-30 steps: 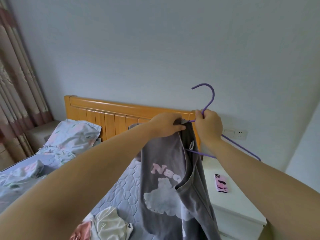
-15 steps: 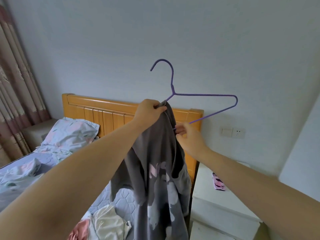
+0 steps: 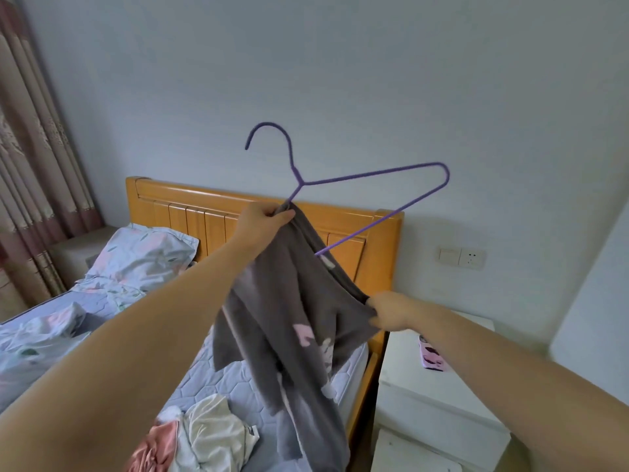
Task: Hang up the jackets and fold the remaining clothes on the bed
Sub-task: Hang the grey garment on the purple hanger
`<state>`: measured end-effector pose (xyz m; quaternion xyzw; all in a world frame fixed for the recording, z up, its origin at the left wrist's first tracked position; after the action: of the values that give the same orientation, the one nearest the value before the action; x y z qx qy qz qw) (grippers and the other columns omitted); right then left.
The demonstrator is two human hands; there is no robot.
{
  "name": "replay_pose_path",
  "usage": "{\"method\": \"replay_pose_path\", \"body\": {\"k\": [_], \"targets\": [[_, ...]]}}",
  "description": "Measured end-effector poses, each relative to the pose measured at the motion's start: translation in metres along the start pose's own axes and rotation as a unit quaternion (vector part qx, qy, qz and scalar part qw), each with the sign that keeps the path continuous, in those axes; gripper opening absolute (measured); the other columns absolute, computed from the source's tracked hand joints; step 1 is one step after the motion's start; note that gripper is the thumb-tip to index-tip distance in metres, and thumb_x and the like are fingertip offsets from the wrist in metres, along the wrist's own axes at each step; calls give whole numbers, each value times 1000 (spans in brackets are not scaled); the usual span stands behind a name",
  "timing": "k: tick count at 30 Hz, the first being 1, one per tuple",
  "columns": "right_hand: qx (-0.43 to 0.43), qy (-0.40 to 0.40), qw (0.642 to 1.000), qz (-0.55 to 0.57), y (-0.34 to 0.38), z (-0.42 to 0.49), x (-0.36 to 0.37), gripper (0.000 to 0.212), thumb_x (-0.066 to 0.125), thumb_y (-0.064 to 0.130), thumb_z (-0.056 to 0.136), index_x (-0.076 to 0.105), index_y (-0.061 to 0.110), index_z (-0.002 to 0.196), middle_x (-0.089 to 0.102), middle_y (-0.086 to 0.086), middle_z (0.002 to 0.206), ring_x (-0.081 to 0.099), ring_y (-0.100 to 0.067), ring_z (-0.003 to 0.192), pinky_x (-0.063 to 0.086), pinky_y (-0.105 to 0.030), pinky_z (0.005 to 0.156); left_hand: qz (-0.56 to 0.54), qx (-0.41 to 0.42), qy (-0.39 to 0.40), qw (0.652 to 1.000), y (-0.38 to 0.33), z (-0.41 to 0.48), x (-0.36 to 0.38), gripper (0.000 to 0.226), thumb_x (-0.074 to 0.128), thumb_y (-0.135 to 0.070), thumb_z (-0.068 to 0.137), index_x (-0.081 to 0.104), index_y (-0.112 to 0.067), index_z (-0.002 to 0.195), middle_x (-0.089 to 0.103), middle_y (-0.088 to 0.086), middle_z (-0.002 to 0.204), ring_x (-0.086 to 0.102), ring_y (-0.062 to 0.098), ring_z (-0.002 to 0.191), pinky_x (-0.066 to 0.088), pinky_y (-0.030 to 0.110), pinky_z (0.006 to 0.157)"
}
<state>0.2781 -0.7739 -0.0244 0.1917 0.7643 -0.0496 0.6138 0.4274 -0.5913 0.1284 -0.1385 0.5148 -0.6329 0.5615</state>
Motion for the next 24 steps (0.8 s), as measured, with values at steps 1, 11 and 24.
{"method": "replay_pose_path", "body": {"k": [1, 11, 24], "targets": [[7, -9, 1000, -19, -6, -1, -9, 9, 52, 21, 94, 53, 17, 86, 55, -4, 88, 51, -19, 78, 37, -25, 61, 6, -5, 3, 1000, 9, -2, -4, 17, 65, -23, 89, 68, -8, 80, 56, 7, 76, 48, 16, 73, 39, 30, 70], [3, -186, 981, 54, -52, -10, -76, 14, 62, 11, 88, 71, 5, 96, 68, -8, 96, 58, -21, 88, 37, -26, 70, 124, -83, 63, 987, 71, -20, -28, 21, 55, -11, 88, 67, 5, 79, 53, 11, 64, 47, 22, 64, 37, 31, 61], [-44, -229, 971, 60, -15, -17, -123, 19, 56, -3, 86, 72, 8, 86, 66, -3, 91, 59, -19, 90, 44, -28, 79, 401, 34, 200, 893, 44, -31, 8, 24, 53, -23, 88, 54, -19, 64, 57, 2, 67, 51, 17, 63, 37, 26, 55]]}}
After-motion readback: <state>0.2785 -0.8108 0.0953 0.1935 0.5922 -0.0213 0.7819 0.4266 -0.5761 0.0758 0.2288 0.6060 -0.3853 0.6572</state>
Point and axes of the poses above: each hand's wrist, its own z-axis towards the middle knuckle, its own x-axis out of the palm, y = z × x, the point moved 6 cm from there along z, towards the middle knuckle
